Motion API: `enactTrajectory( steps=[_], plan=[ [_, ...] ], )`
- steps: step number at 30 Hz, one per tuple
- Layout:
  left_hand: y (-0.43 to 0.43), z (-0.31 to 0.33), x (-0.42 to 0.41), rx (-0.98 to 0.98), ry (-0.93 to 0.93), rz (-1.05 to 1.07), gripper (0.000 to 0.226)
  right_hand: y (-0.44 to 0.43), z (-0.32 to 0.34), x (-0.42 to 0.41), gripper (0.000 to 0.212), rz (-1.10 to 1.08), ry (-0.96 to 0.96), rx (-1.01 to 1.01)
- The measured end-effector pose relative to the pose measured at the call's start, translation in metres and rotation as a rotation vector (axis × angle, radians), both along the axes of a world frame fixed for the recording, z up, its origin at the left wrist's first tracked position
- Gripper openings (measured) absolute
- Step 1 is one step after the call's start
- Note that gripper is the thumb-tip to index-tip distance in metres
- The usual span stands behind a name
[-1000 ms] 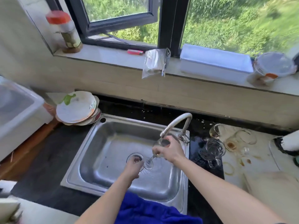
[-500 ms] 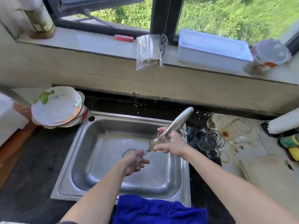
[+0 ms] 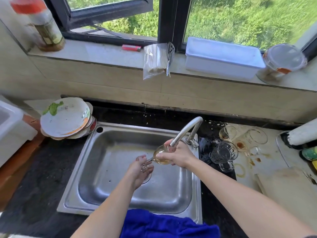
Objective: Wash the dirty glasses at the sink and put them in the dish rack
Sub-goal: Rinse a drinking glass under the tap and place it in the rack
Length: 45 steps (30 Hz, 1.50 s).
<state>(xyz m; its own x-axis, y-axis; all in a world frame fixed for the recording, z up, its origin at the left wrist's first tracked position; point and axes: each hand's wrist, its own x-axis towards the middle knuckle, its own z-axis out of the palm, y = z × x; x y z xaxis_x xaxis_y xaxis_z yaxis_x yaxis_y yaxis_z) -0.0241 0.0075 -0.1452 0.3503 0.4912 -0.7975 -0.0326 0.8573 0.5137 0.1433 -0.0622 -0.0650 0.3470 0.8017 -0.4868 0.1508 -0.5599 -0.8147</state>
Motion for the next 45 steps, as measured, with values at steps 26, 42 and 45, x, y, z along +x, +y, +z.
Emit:
enactTrajectory(
  steps=[26, 42, 45],
  plan=[
    [0.003, -0.001, -0.004, -0.013, 0.024, -0.117, 0.008, 0.000, 0.002, 0.007, 0.056, 0.017, 0.049, -0.003],
    [0.004, 0.006, -0.004, -0.030, 0.154, -0.349, 0.024, -0.004, 0.015, 0.012, 0.065, 0.163, -0.003, 0.029],
    [0.002, 0.007, -0.002, -0.055, 0.078, -0.251, 0.018, 0.000, 0.017, 0.010, 0.048, 0.033, -0.008, -0.017]
  ],
)
